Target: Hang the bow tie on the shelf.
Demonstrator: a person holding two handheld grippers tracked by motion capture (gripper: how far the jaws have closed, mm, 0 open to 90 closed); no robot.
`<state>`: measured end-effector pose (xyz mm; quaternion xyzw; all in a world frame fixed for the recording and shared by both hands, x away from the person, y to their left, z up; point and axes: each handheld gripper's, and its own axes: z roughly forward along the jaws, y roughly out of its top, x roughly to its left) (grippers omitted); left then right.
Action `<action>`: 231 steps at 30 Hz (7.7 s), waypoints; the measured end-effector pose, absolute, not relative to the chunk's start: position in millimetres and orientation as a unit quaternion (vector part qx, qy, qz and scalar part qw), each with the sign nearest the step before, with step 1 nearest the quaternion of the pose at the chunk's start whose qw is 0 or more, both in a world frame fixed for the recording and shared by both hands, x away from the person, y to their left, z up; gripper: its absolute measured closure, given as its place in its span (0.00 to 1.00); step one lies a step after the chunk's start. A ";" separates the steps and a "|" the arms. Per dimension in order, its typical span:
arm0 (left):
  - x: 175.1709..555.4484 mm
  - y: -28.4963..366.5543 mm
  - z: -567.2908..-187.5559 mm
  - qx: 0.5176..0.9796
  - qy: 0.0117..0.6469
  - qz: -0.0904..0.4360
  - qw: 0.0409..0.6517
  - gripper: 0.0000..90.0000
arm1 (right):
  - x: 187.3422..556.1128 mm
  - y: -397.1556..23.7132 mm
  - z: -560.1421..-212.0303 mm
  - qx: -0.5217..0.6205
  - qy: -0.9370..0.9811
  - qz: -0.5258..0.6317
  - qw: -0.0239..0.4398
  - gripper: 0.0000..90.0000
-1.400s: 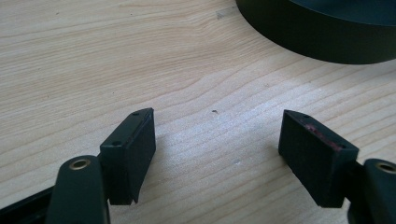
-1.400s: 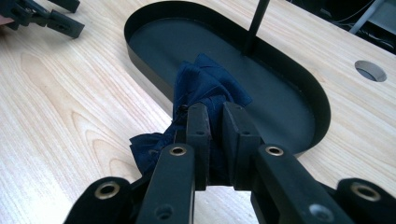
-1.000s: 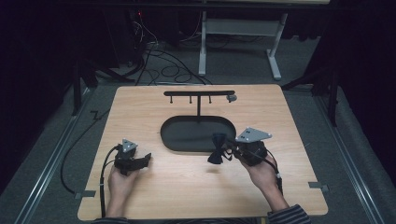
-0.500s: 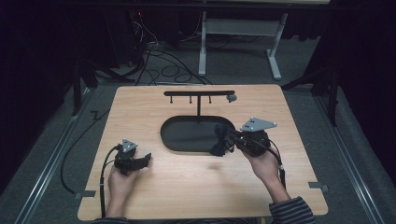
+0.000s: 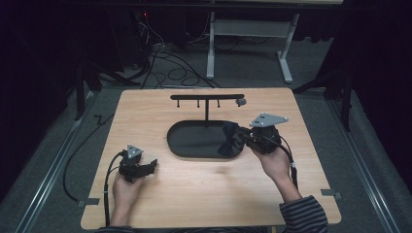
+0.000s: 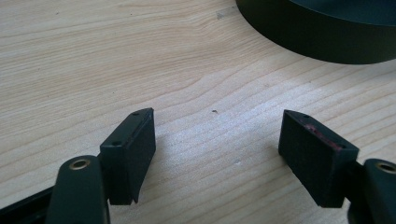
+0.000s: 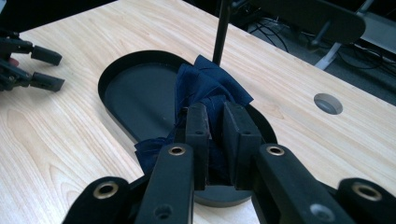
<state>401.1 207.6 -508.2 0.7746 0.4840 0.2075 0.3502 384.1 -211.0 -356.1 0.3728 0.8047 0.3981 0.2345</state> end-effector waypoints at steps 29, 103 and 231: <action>401.1 207.6 -508.2 0.775 0.484 0.208 0.350 0.31 | 430.7 -196.8 -330.0 0.368 0.812 0.367 0.263 0.92; 400.6 207.6 -508.2 0.776 0.482 0.207 0.350 0.31 | 484.8 -227.6 -337.5 0.459 0.781 0.356 0.230 0.73; 400.1 207.3 -508.3 0.777 0.480 0.207 0.350 0.30 | 373.6 -279.3 -429.3 0.500 0.731 0.441 0.147 0.62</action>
